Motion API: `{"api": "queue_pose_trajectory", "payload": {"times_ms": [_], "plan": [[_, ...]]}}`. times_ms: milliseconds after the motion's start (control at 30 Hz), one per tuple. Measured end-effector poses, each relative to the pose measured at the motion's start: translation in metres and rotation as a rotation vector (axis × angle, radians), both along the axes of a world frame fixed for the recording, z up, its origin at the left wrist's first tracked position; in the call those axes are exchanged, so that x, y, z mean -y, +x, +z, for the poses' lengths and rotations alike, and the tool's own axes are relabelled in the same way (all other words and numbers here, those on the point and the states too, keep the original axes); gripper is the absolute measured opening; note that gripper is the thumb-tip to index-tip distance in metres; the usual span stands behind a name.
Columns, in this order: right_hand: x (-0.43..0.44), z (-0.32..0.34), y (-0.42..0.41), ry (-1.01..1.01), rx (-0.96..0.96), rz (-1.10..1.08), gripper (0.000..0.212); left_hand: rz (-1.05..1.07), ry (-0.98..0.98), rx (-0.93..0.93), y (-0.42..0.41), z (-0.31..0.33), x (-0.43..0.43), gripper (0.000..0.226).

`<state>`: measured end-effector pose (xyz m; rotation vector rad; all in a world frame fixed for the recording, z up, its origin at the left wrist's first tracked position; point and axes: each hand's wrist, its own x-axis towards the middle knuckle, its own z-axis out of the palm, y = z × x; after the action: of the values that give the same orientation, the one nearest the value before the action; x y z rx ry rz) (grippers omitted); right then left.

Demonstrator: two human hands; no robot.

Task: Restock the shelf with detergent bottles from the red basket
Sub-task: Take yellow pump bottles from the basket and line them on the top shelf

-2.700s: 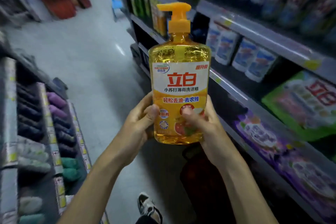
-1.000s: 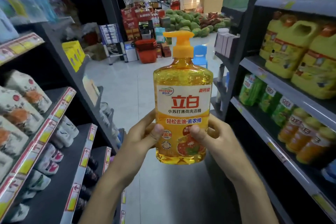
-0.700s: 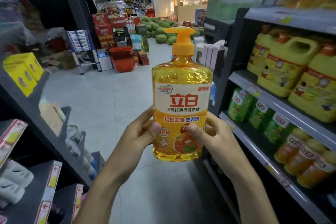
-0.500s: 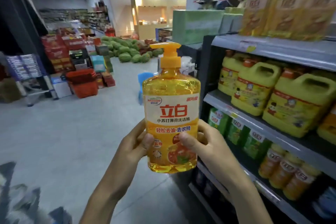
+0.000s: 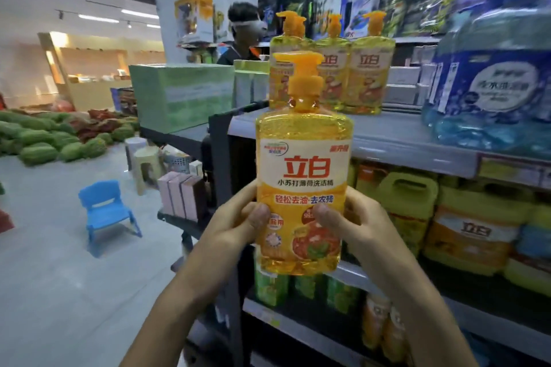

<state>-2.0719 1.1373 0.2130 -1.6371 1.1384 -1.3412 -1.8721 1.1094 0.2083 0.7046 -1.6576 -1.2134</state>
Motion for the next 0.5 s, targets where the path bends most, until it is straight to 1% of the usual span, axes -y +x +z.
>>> {"api": "queue_pose_trajectory", "payload": {"times_ms": [100, 200, 333, 500], "plan": [[0.037, 0.023, -0.016, -0.039, -0.014, -0.051, 0.061, -0.063, -0.045, -0.018, -0.017, 0.021, 0.045, 0.038], [0.07, 0.046, -0.026, -0.089, 0.003, -0.084, 0.051, -0.113, -0.112, -0.032, -0.028, 0.045, 0.087, 0.041], [0.108, 0.074, -0.036, -0.157, -0.041, -0.121, 0.063, -0.207, -0.196, -0.031, -0.036, 0.073, 0.139, 0.044], [0.149, 0.102, -0.043, -0.251, -0.084, -0.184, 0.054, -0.309, -0.312, -0.037, -0.047, 0.103, 0.2, 0.046]]}}
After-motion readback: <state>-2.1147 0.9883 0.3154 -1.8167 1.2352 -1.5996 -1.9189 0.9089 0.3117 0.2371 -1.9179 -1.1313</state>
